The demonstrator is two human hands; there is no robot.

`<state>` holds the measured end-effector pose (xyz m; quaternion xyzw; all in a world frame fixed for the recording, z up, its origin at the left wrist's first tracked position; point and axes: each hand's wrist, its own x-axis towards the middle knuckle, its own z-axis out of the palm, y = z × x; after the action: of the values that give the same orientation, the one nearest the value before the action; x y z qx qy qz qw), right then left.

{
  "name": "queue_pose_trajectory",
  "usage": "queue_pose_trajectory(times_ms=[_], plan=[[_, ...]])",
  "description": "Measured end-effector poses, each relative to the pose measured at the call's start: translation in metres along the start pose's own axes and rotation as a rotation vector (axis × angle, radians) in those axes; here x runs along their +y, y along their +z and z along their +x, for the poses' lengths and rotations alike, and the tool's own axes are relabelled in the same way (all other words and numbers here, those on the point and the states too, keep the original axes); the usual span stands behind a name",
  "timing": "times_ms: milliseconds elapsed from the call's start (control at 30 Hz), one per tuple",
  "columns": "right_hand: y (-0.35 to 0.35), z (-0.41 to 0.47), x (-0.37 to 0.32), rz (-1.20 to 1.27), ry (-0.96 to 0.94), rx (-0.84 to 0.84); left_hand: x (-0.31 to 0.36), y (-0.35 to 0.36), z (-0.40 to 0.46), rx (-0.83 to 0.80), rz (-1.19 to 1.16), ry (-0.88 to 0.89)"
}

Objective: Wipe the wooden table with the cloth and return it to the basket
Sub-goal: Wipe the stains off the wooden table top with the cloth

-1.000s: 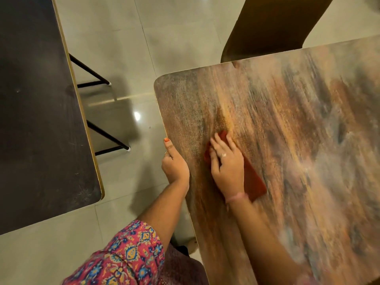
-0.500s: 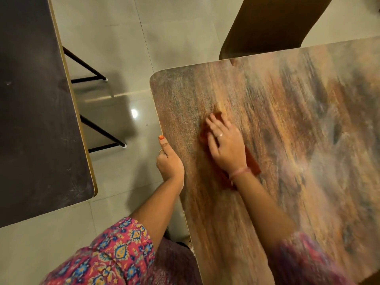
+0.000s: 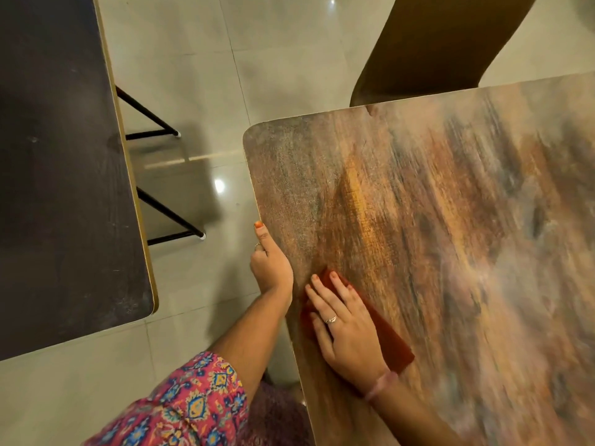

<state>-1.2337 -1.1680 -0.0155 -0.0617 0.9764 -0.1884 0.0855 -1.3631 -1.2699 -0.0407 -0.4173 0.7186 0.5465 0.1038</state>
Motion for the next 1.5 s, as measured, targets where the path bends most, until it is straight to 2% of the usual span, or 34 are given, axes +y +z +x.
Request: queue_pose_trajectory(times_ms=[133,200,333,433,533,600,733,867,1000,1133,1300,1433,1500], plan=[[-0.017,0.049,0.022,-0.043,-0.134,-0.058,0.000,0.001,-0.001,-0.003,0.003,-0.022],[-0.030,0.105,0.037,-0.040,-0.119,-0.022,0.002,0.000,-0.001,-0.006,0.000,-0.038],[-0.062,0.226,0.078,-0.019,0.097,0.087,0.002,-0.001,-0.002,-0.032,-0.003,-0.042],[-0.077,0.282,0.095,-0.046,0.243,0.122,0.002,0.001,-0.001,-0.042,-0.037,-0.035],[-0.065,0.274,0.078,-0.061,0.293,0.165,0.002,0.001,0.000,-0.036,-0.045,-0.018],[-0.049,0.236,0.056,-0.031,0.205,0.153,0.001,0.002,0.001,-0.026,-0.041,-0.013],[-0.021,0.120,0.021,-0.041,-0.043,0.001,-0.002,0.003,0.002,-0.019,-0.061,-0.010],[-0.012,0.045,0.021,-0.100,-0.141,-0.094,-0.002,0.002,0.001,-0.033,-0.064,-0.024],[-0.020,0.091,0.023,-0.136,-0.170,-0.070,-0.001,0.001,0.000,-0.065,-0.096,-0.023],[-0.031,0.202,0.023,-0.132,-0.027,0.059,-0.002,0.001,0.000,-0.077,-0.106,-0.076],[-0.054,0.315,0.033,-0.046,0.139,0.064,-0.001,-0.001,0.000,-0.096,-0.089,-0.073],[-0.049,0.326,0.024,-0.073,0.291,0.149,0.002,0.000,-0.001,-0.069,-0.094,-0.071],[-0.039,0.293,0.008,-0.040,0.204,0.148,0.001,0.000,-0.001,-0.082,-0.111,-0.082]])
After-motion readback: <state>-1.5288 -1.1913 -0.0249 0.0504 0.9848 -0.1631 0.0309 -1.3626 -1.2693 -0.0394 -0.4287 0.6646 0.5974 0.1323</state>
